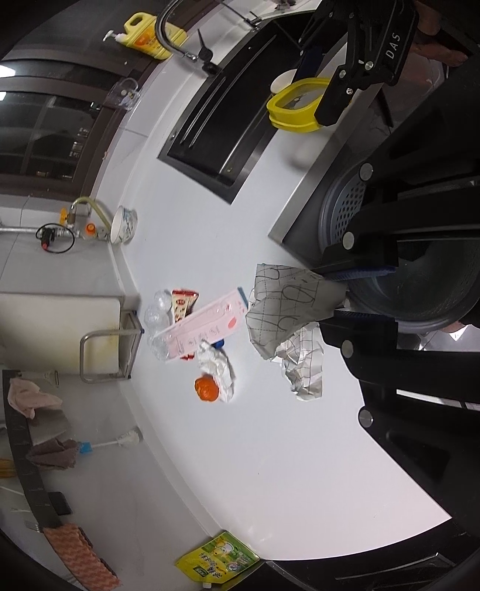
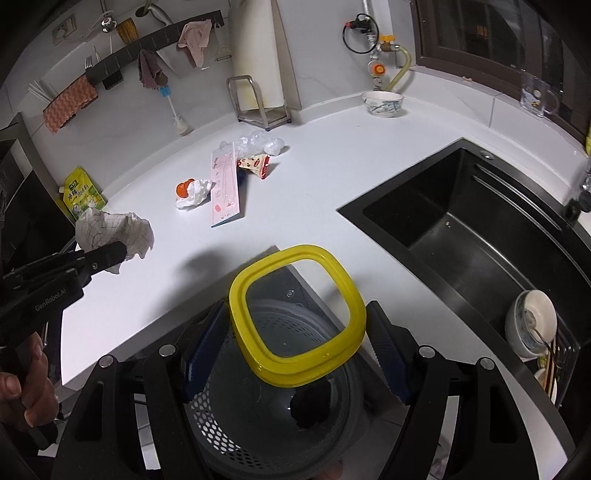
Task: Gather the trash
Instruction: 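Carry the paper in the left tool while the right tool carries the yellow container over the bin, then open the left tool dropping the paper while the right tool drops the yellow container into the bin, then raise both tools from the bin back over the counter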
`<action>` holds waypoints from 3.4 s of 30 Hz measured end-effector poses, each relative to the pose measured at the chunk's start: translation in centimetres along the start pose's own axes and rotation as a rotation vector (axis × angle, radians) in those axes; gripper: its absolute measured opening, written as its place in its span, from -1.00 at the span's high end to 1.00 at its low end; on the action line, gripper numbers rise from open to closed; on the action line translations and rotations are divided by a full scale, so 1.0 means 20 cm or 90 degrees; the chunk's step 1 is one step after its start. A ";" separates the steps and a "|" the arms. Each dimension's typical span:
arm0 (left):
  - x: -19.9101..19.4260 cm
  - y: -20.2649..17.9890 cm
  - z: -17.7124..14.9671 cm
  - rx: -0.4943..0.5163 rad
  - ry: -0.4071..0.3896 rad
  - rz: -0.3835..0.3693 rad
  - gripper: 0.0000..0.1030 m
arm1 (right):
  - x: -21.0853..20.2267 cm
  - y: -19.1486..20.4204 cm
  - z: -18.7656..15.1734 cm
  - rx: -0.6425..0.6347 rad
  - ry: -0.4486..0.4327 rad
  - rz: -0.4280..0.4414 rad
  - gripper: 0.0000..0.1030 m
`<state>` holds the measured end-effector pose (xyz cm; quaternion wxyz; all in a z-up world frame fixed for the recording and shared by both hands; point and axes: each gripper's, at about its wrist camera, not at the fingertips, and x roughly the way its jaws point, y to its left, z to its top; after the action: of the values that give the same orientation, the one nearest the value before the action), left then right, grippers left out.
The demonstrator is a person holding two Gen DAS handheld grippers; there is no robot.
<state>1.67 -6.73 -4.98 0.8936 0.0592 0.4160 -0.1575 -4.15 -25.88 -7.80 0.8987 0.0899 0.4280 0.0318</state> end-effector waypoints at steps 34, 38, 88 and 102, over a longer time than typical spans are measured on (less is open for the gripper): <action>0.13 -0.33 -0.42 0.026 0.106 -0.009 0.63 | 0.14 -0.03 -0.42 0.002 0.105 0.052 -0.40; 0.12 -0.29 -0.42 0.009 0.105 0.005 0.59 | 0.17 -0.01 -0.41 -0.011 0.105 0.058 -0.42; -0.17 0.23 -0.03 -0.114 0.005 0.128 -0.85 | 0.10 0.20 0.10 -0.040 0.010 0.030 -0.49; 0.08 0.55 0.18 -0.105 0.008 0.146 -0.85 | 0.45 0.37 0.37 -0.045 0.021 0.013 -0.49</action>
<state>8.86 2.35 -4.22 0.9050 0.0336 0.4236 -0.0193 7.33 -18.35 -8.67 0.8936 0.0616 0.4408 0.0577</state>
